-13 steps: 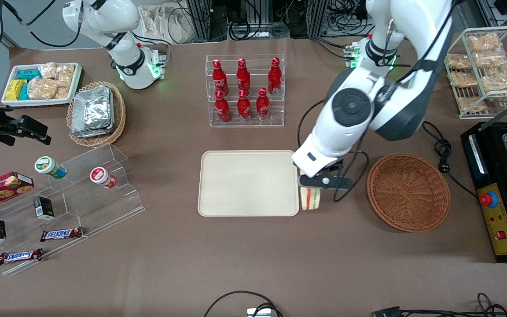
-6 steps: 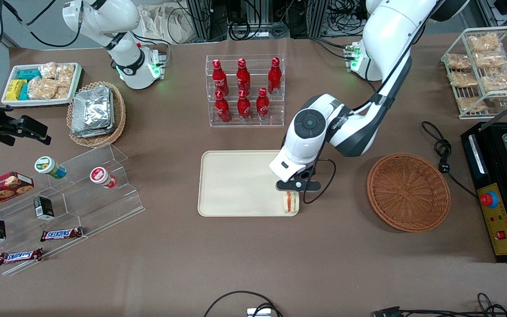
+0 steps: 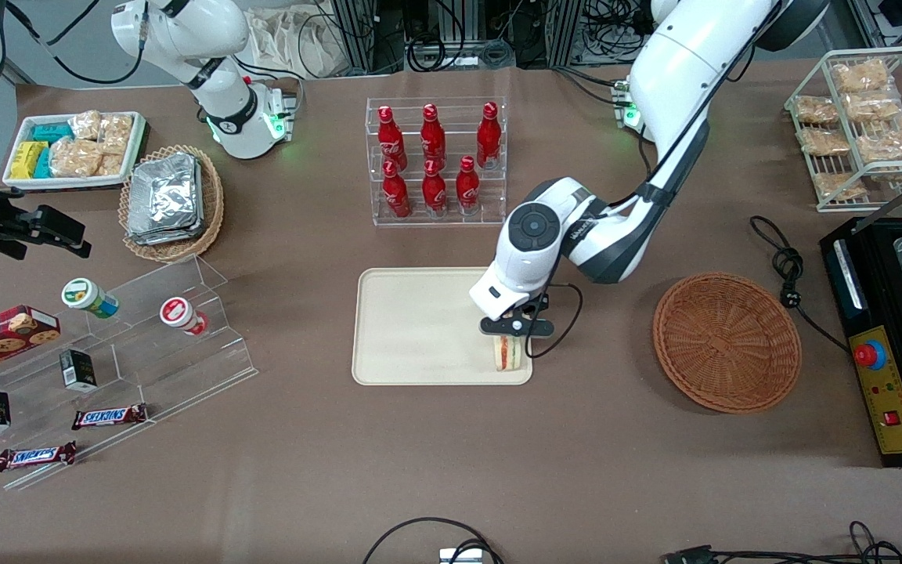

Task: Place sandwich from basket to tray
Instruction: 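Carry the sandwich over the cream tray and lower it, then set the sandwich on the tray and open the left gripper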

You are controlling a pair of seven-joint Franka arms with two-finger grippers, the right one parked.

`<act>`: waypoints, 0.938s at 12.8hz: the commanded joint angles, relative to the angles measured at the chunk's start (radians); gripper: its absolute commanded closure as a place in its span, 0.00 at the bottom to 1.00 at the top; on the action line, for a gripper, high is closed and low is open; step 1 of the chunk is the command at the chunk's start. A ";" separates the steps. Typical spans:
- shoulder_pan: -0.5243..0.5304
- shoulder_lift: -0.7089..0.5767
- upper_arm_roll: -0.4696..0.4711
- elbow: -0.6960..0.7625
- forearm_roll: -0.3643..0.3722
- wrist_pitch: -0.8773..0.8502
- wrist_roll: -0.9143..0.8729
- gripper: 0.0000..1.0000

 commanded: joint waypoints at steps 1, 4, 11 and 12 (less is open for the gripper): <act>-0.009 0.025 0.002 0.001 0.061 0.032 -0.056 1.00; -0.009 0.028 0.002 0.001 0.056 0.033 -0.054 1.00; -0.011 0.027 0.002 0.001 0.050 0.047 -0.068 0.00; -0.011 0.027 0.002 0.001 0.050 0.047 -0.068 0.00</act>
